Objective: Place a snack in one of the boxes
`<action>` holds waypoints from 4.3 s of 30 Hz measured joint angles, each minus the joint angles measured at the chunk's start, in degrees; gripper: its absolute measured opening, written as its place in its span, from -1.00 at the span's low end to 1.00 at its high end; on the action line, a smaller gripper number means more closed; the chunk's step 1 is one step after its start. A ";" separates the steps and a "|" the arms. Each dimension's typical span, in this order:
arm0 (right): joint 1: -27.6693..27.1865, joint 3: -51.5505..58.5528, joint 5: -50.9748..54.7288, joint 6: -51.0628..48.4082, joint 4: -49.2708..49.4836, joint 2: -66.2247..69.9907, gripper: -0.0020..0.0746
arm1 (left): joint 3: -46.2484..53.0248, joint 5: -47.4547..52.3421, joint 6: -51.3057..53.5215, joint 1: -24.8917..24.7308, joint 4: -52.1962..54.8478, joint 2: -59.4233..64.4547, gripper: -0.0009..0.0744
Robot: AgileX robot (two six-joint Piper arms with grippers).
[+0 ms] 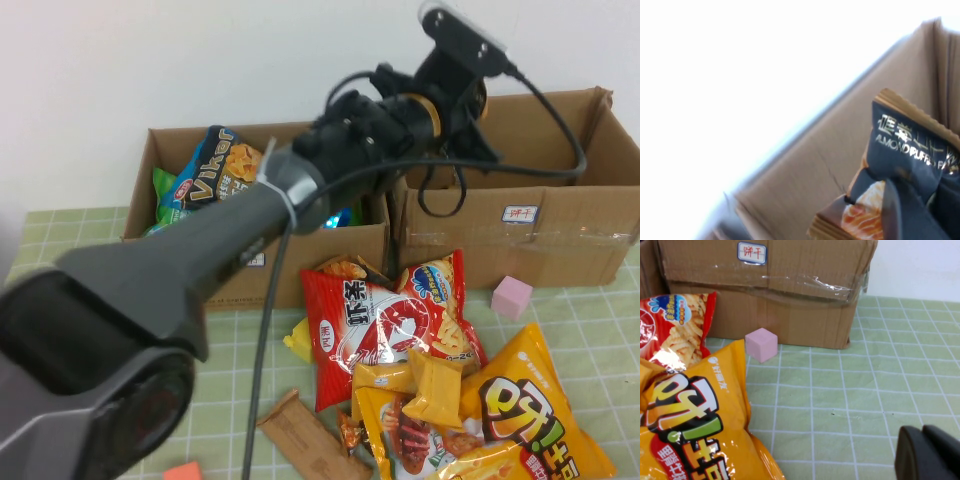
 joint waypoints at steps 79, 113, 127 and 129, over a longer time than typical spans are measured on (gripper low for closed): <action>0.00 0.00 0.03 0.00 0.00 0.00 -0.95 | 96.36 -8.62 -7.29 8.64 1.06 -85.63 -0.98; 0.00 0.00 0.03 -0.09 0.00 0.00 -0.95 | 119.53 7.33 2.00 39.44 -17.26 -130.90 -0.98; 0.00 0.00 0.03 -0.09 0.00 0.00 -0.95 | 119.53 7.46 2.00 39.42 -17.26 -130.90 -0.98; 0.00 0.00 0.03 -0.09 0.00 0.00 -0.95 | 119.53 7.46 2.00 39.42 -17.26 -130.90 -0.98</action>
